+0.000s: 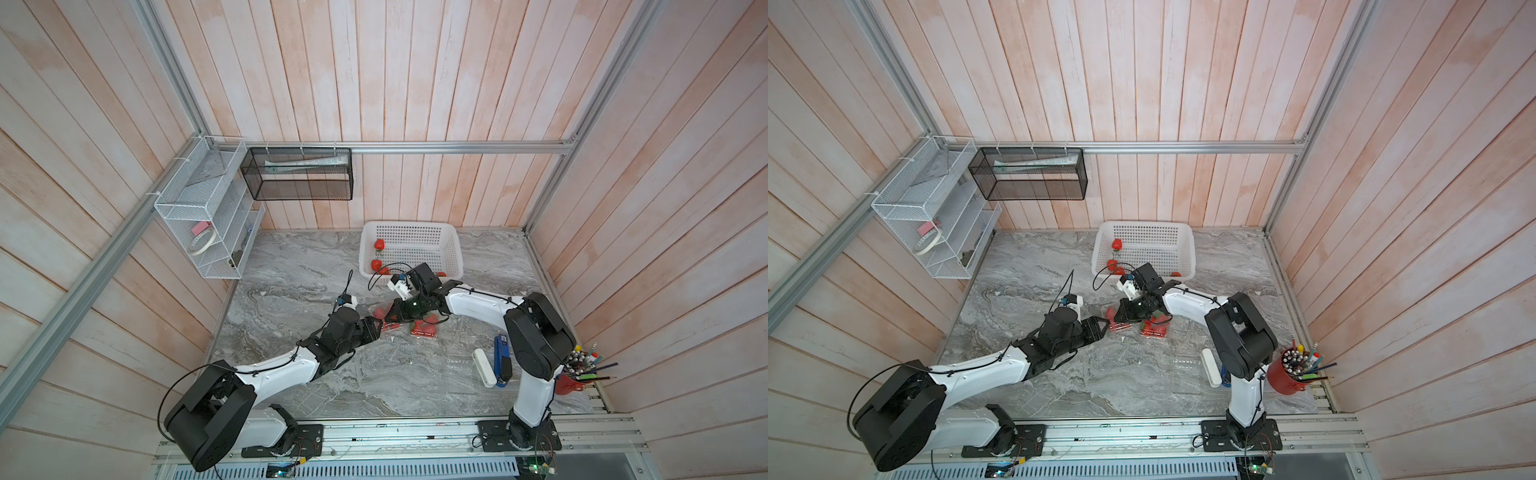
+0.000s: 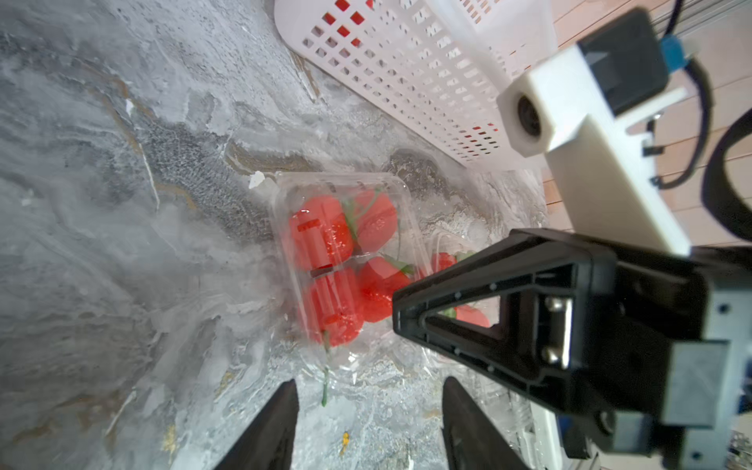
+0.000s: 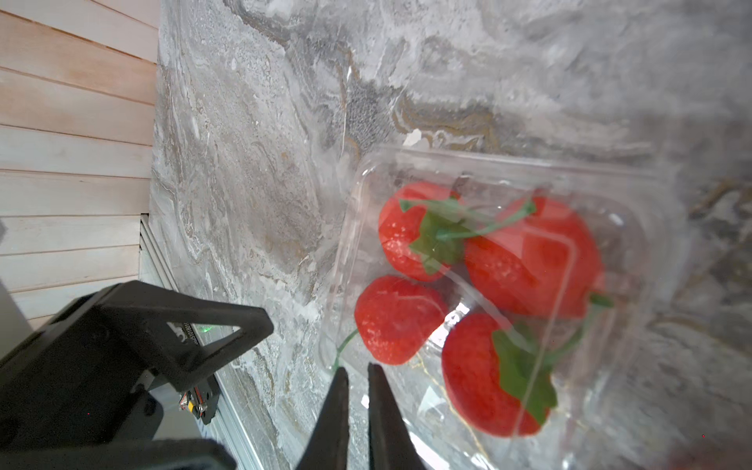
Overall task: Pack strawberries into containers
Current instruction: Close the packing box at the center of the board.
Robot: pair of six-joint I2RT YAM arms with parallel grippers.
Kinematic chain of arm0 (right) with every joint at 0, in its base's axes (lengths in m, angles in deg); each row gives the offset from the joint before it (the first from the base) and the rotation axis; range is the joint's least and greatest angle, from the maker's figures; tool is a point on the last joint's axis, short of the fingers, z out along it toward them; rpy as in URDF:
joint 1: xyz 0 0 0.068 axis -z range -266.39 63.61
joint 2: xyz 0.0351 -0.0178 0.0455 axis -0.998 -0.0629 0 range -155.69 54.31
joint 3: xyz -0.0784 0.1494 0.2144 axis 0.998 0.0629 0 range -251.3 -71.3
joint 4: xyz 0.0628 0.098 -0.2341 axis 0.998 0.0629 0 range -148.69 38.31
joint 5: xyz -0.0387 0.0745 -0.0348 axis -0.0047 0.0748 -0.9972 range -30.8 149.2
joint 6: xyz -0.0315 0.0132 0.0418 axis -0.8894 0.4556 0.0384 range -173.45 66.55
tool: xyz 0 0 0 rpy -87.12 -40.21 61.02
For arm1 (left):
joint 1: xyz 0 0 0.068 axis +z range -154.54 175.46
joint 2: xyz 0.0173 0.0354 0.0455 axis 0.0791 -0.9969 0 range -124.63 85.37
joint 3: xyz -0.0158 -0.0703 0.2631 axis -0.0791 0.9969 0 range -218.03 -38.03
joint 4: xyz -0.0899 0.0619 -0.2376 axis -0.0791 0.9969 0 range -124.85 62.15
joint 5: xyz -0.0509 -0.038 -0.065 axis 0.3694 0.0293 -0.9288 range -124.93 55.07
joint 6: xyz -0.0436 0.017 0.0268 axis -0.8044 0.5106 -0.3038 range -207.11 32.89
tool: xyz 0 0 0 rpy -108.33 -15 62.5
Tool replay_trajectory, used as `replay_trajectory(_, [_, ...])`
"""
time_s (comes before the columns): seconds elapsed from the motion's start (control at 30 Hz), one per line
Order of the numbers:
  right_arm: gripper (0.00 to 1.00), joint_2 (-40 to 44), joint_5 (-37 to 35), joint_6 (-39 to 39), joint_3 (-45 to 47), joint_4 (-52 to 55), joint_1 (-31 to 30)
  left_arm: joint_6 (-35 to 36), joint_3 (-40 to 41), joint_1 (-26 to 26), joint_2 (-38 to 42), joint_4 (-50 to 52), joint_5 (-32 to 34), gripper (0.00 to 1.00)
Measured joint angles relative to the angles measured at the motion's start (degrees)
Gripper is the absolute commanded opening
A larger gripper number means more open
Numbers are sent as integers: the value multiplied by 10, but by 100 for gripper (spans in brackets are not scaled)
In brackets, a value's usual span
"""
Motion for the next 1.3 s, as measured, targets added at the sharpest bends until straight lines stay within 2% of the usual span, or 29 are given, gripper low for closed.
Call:
replay_trajectory(0.13, [13,-11,0,-2,-18,10,0,14,0,-19,-27,19,1,53])
replay_trajectory(0.33, [13,-13,0,-7,-45,22,0,36,0,-47,-25,49,19,53])
replay_trajectory(0.5, [13,-18,0,-11,-68,25,0,48,-2,-48,-29,68,55,49])
replay_trajectory(0.8, [13,-24,-1,-11,-70,36,0,67,-59,-48,-98,94,107,48])
replay_trajectory(1.3, [13,-49,0,-12,-74,42,3,85,-64,-47,-88,146,181,46])
